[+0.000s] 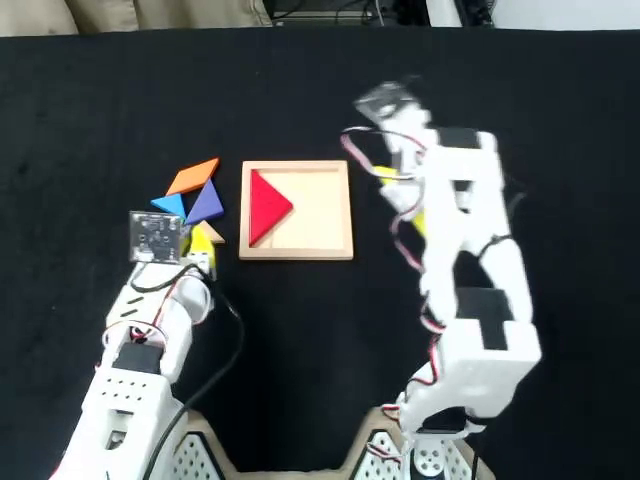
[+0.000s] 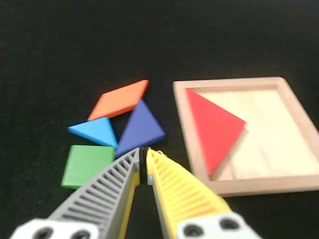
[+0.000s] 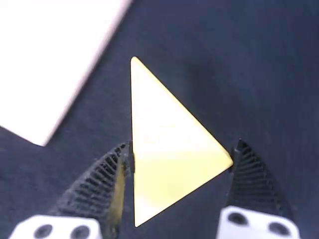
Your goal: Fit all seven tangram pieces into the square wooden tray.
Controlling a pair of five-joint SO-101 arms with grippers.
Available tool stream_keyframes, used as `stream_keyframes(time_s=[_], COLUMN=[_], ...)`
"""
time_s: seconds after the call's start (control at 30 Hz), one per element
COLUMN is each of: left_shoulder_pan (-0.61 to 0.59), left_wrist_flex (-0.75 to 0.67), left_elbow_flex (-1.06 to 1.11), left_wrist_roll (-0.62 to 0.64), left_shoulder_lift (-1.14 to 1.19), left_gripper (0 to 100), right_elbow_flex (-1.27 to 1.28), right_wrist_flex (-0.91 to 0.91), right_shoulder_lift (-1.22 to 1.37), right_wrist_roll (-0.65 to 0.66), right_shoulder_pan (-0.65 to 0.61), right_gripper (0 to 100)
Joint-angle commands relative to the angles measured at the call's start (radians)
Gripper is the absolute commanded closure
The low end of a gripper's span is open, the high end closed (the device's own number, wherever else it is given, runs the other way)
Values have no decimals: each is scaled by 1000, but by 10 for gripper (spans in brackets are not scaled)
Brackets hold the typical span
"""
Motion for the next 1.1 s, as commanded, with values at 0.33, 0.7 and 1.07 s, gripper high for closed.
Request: stream_keyframes(time_s=[0.33, 0.7, 1.07], left_shoulder_pan=[-73, -65, -64], left_wrist_flex=[-20, -21, -23], left_elbow_flex=[-36, -36, -36], left_wrist_roll=[43, 38, 38], left_shoulder_lift=[-14, -14, -14], left_gripper=[961, 961, 961], right_elbow_flex=[-18, -180, -430], right_wrist_flex=[29, 127, 236], right_shoulder_lift=[-61, 131, 357], right_wrist_roll=[321, 583, 551], right_shoulder_pan=[-342, -368, -404], right_gripper=[753, 755, 755])
